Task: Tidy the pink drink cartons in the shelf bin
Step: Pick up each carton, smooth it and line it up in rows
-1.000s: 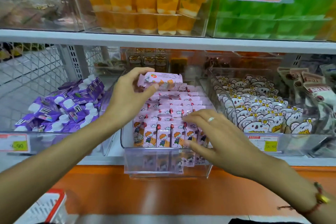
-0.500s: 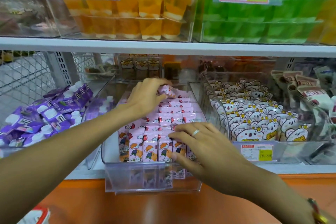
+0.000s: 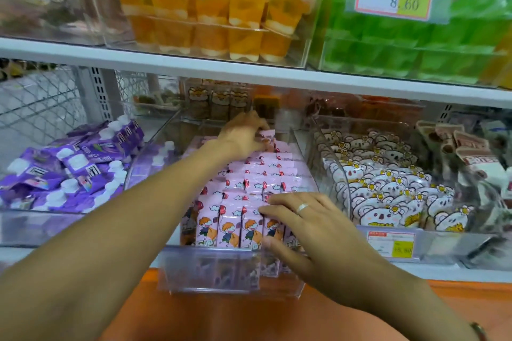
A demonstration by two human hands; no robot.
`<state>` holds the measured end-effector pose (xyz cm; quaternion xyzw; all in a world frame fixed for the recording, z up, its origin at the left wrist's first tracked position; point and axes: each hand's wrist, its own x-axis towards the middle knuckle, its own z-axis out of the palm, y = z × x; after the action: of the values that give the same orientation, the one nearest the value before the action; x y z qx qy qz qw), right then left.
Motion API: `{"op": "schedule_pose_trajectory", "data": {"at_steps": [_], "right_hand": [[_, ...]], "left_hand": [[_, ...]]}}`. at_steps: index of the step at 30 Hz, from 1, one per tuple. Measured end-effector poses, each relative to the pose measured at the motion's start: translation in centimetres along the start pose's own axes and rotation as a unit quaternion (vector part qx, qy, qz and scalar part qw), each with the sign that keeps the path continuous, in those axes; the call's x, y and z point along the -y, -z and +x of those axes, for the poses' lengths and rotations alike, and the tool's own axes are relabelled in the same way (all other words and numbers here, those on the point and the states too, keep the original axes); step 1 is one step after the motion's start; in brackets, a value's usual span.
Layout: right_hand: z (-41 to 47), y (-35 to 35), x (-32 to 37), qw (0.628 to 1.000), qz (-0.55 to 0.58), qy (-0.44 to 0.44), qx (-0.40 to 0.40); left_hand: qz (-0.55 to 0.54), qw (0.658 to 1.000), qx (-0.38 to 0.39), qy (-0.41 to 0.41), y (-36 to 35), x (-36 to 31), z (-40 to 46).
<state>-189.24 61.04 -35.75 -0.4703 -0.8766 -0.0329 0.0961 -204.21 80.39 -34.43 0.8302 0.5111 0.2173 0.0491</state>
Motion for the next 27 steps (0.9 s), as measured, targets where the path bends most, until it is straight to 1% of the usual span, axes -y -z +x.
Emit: {"op": "schedule_pose_trajectory", "data": {"at_steps": [2,4,6,10,13,14,17,20,22,24,26,27], "right_hand": [[0.0,0.0,0.0,1.0,-0.002,0.003,-0.001],[0.0,0.0,-0.1,1.0,0.005,0.007,-0.006],[0.1,-0.1,-0.2,1.0,0.009,0.01,-0.008],[0.2,-0.3,-0.5,1.0,-0.004,0.022,-0.014],[0.5,-0.4,-0.2,0.999,-0.003,0.016,-0.038],[0.7,-0.5,-0.1,0.999,-0.002,0.009,-0.047],[1.5,-0.6,0.2,0.997,0.001,-0.013,-0.078],[1.9,-0.7,0.1,0.995,0.007,-0.028,-0.092],[1.9,-0.8,0.1,0.995,0.013,-0.028,-0.094],[1.8,-0.8,0.1,0.995,0.014,-0.024,-0.095],[1.7,-0.6,0.1,0.995,0.015,-0.022,-0.092],[1.7,-0.5,0.0,0.995,0.016,-0.022,-0.091]], "left_hand": [[0.038,0.996,0.078,0.009,-1.0,0.2,0.3],[0.02,0.992,0.121,0.019,-1.4,0.4,0.5],[0.002,0.992,0.125,0.006,-1.0,0.4,0.6],[-0.021,0.996,0.085,-0.027,0.1,0.2,0.5],[0.037,0.991,0.123,-0.037,0.0,-0.2,0.5],[0.05,0.99,0.124,-0.036,0.0,-0.4,0.6],[0.01,0.996,0.092,-0.009,-0.2,-0.8,0.7],[-0.034,0.996,0.083,0.024,-0.2,-0.8,0.6],[-0.095,0.994,0.048,0.041,-0.1,-0.7,0.1],[-0.196,0.978,-0.011,0.066,0.3,-0.9,-0.4],[-0.296,0.947,-0.07,0.098,0.9,-1.6,-1.1],[-0.342,0.927,-0.102,0.117,1.2,-1.9,-1.6]]}}
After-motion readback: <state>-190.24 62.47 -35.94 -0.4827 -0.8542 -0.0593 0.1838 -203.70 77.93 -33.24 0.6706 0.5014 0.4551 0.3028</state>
